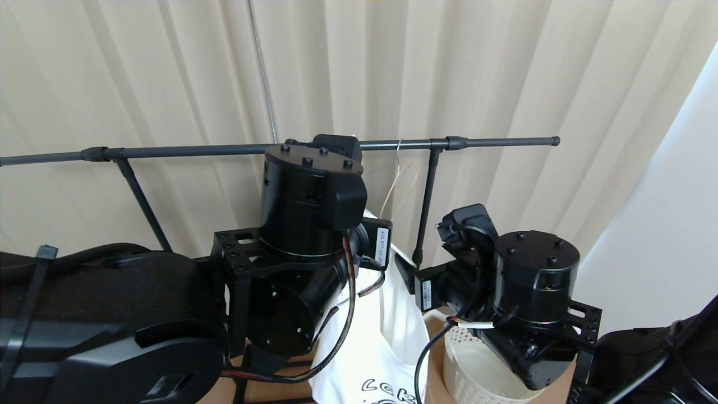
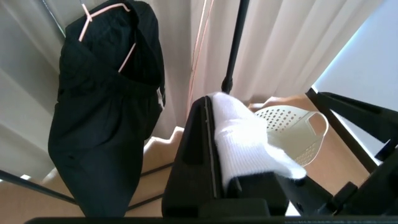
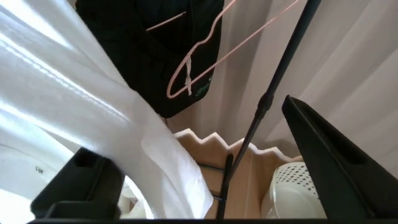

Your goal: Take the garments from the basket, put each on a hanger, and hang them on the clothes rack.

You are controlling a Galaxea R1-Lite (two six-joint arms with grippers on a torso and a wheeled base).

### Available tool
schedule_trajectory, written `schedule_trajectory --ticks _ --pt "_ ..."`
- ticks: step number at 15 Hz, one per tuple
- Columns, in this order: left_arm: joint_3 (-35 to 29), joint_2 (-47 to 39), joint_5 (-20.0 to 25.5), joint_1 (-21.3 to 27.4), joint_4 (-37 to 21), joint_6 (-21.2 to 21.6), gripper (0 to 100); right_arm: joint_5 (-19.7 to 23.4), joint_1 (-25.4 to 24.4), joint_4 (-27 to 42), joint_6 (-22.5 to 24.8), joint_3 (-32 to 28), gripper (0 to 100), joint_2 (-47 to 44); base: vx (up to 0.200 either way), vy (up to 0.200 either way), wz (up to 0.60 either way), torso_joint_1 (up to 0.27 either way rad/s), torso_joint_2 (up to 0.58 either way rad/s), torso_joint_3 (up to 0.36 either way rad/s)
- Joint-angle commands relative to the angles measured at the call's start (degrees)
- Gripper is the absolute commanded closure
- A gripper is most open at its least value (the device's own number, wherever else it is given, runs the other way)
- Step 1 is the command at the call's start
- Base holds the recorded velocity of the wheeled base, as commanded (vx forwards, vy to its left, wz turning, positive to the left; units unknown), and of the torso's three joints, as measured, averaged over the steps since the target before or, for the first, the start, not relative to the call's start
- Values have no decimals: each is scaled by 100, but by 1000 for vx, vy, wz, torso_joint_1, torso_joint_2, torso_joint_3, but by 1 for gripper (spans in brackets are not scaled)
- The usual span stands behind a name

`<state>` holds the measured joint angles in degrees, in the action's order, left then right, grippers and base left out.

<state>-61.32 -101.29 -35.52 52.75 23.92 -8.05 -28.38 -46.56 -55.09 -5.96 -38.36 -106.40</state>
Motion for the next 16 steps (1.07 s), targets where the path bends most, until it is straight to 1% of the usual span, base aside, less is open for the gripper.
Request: schedule_trajectory --ticks 1,4,5,6,9,13,16 --pt "50 4 10 -1 -1 -4 100 -1 68 -2 7 -31 100 32 0 0 0 0 0 0" --pt "164 -31 37 -63 -10 49 100 -10 112 7 78 -31 100 348 0 0 0 0 0 0" --pt "234 -49 81 -142 -1 181 100 -1 112 7 157 -4 100 462 0 0 0 0 0 0" --pt "384 -75 248 -230 -1 295 100 -10 112 16 245 13 100 629 0 0 0 0 0 0" --pt "524 -101 546 -248 -1 295 100 -27 112 77 385 22 100 919 0 0 0 0 0 0" --pt "683 -550 573 -239 69 268 100 -45 76 86 526 110 100 1121 0 0 0 0 0 0" --pt "779 -822 626 -204 315 260 100 -54 -11 86 526 127 100 1121 0 0 0 0 0 0"
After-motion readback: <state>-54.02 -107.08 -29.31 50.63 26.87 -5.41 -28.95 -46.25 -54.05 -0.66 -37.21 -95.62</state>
